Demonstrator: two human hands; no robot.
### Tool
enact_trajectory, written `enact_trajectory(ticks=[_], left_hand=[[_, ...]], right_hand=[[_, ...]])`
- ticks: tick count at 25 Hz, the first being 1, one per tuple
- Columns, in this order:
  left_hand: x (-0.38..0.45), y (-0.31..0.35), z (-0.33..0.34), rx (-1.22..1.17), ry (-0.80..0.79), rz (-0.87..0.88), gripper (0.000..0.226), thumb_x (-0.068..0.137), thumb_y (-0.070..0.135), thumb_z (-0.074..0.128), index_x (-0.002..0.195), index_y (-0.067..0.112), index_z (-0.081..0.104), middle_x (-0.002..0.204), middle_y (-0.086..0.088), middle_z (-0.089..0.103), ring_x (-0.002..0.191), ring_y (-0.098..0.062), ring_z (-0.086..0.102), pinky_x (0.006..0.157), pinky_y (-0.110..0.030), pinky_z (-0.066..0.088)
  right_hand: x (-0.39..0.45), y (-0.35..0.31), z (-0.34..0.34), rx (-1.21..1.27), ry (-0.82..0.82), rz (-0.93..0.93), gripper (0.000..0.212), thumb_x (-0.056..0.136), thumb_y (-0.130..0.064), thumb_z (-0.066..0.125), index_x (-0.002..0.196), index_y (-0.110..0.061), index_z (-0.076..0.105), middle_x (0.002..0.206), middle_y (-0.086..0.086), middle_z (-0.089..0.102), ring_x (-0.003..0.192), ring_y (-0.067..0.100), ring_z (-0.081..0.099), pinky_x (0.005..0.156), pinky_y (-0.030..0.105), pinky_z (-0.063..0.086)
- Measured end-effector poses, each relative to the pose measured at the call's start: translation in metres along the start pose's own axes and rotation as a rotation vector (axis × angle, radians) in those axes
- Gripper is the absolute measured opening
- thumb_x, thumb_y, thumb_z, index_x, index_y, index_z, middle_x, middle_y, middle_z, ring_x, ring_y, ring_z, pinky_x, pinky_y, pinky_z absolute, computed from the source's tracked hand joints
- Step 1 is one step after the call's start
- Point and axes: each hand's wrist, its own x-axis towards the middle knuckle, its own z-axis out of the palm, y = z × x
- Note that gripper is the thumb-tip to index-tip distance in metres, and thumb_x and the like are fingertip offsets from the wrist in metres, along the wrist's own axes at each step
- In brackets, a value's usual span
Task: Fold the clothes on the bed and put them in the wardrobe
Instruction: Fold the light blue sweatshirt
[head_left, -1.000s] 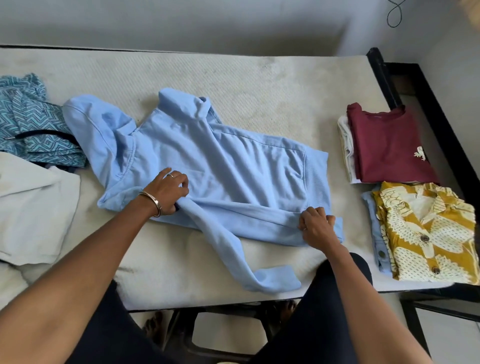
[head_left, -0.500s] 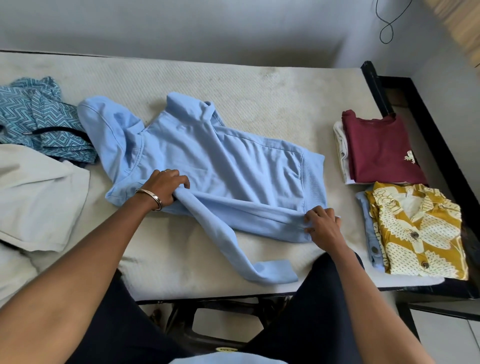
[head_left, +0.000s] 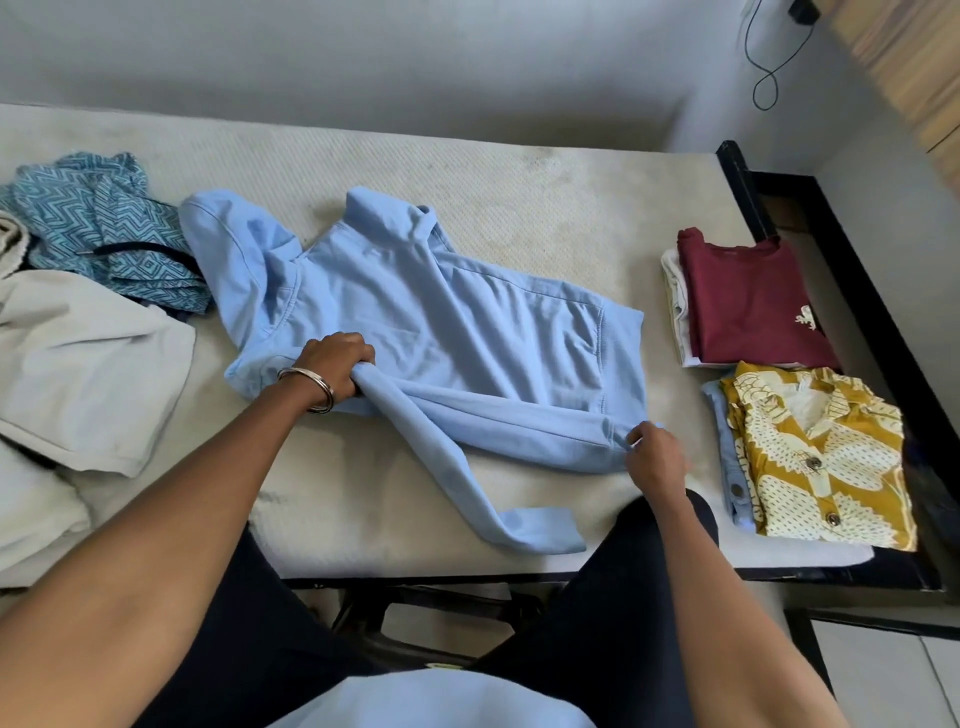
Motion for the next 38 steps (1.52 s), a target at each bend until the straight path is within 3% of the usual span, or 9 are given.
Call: enact_trajectory(ticks=[2, 5, 10, 15, 20, 25, 32, 35, 38], left_hand=[[-0.003, -0.004, 0.002, -0.065, 0.017, 0.045, 0.02, 0.074, 0.011, 0.072, 0.093, 0.015, 0.067, 0.098, -0.005, 0.063, 0.095, -0.031, 0.06, 0.079, -0.039, 0.045], [-0.011, -0.012, 0.007, -0.085, 0.02, 0.026, 0.019, 0.073, 0.009, 0.07, 0.09, 0.016, 0.067, 0.093, -0.004, 0.065, 0.09, -0.031, 0.06, 0.075, -0.039, 0.046], [-0.008, -0.009, 0.015, -0.109, 0.031, -0.029, 0.019, 0.072, 0.01, 0.072, 0.087, 0.019, 0.066, 0.095, -0.003, 0.066, 0.091, -0.031, 0.06, 0.075, -0.041, 0.049], [-0.005, -0.01, 0.012, -0.099, 0.034, -0.024, 0.021, 0.069, 0.009, 0.074, 0.086, 0.019, 0.067, 0.091, -0.005, 0.066, 0.088, -0.032, 0.06, 0.074, -0.041, 0.05], [-0.012, -0.01, 0.015, -0.095, 0.001, -0.061, 0.023, 0.069, 0.013, 0.075, 0.09, 0.019, 0.068, 0.094, -0.006, 0.067, 0.09, -0.032, 0.061, 0.076, -0.04, 0.05], [-0.013, -0.007, 0.011, -0.083, 0.006, -0.056, 0.024, 0.071, 0.014, 0.075, 0.092, 0.019, 0.068, 0.097, -0.006, 0.067, 0.093, -0.032, 0.06, 0.078, -0.041, 0.05], [-0.015, -0.006, 0.012, -0.053, -0.011, -0.055, 0.024, 0.071, 0.016, 0.076, 0.093, 0.019, 0.068, 0.097, -0.005, 0.068, 0.093, -0.031, 0.061, 0.077, -0.039, 0.05], [-0.014, -0.006, 0.014, -0.04, -0.024, -0.048, 0.024, 0.071, 0.017, 0.076, 0.093, 0.019, 0.067, 0.097, -0.005, 0.068, 0.093, -0.03, 0.061, 0.077, -0.039, 0.05], [-0.013, -0.005, 0.014, -0.036, -0.032, -0.047, 0.024, 0.071, 0.017, 0.075, 0.093, 0.019, 0.067, 0.097, -0.005, 0.068, 0.092, -0.03, 0.061, 0.077, -0.04, 0.051]], right_hand=[[0.003, 0.007, -0.005, 0.231, 0.139, 0.233, 0.04, 0.083, 0.001, 0.065, 0.121, -0.001, 0.057, 0.126, 0.022, 0.056, 0.115, 0.039, 0.053, 0.094, 0.042, 0.044], [0.01, 0.005, -0.008, 0.416, 0.028, 0.445, 0.061, 0.082, -0.017, 0.079, 0.134, -0.001, 0.052, 0.133, 0.021, 0.056, 0.126, 0.039, 0.049, 0.102, 0.045, 0.04], [0.015, 0.003, -0.018, 0.478, 0.205, 0.449, 0.029, 0.079, -0.014, 0.081, 0.105, -0.008, 0.071, 0.107, 0.015, 0.069, 0.106, 0.034, 0.063, 0.094, 0.045, 0.05], [0.011, 0.005, -0.007, 0.453, 0.015, 0.505, 0.035, 0.068, -0.02, 0.09, 0.083, 0.003, 0.07, 0.089, 0.016, 0.069, 0.088, 0.032, 0.066, 0.075, 0.036, 0.057], [-0.007, -0.006, -0.011, 0.281, 0.23, 0.243, 0.029, 0.08, 0.013, 0.065, 0.108, 0.004, 0.067, 0.111, 0.02, 0.064, 0.101, 0.035, 0.061, 0.079, 0.032, 0.045], [-0.008, -0.004, 0.0, 0.284, 0.181, -0.012, 0.046, 0.078, 0.007, 0.073, 0.12, -0.008, 0.063, 0.111, 0.015, 0.062, 0.099, 0.032, 0.061, 0.091, 0.048, 0.049], [0.003, -0.003, -0.008, 0.459, 0.1, 0.514, 0.055, 0.079, -0.015, 0.082, 0.126, 0.0, 0.058, 0.127, 0.021, 0.058, 0.123, 0.039, 0.05, 0.097, 0.05, 0.049], [0.006, -0.002, -0.006, 0.452, 0.072, 0.508, 0.038, 0.078, -0.017, 0.082, 0.111, -0.005, 0.069, 0.109, 0.015, 0.067, 0.113, 0.035, 0.055, 0.095, 0.05, 0.044], [0.009, 0.0, -0.008, 0.521, 0.005, 0.497, 0.036, 0.075, -0.024, 0.086, 0.058, -0.008, 0.058, 0.061, 0.005, 0.051, 0.072, 0.024, 0.049, 0.075, 0.042, 0.034]])
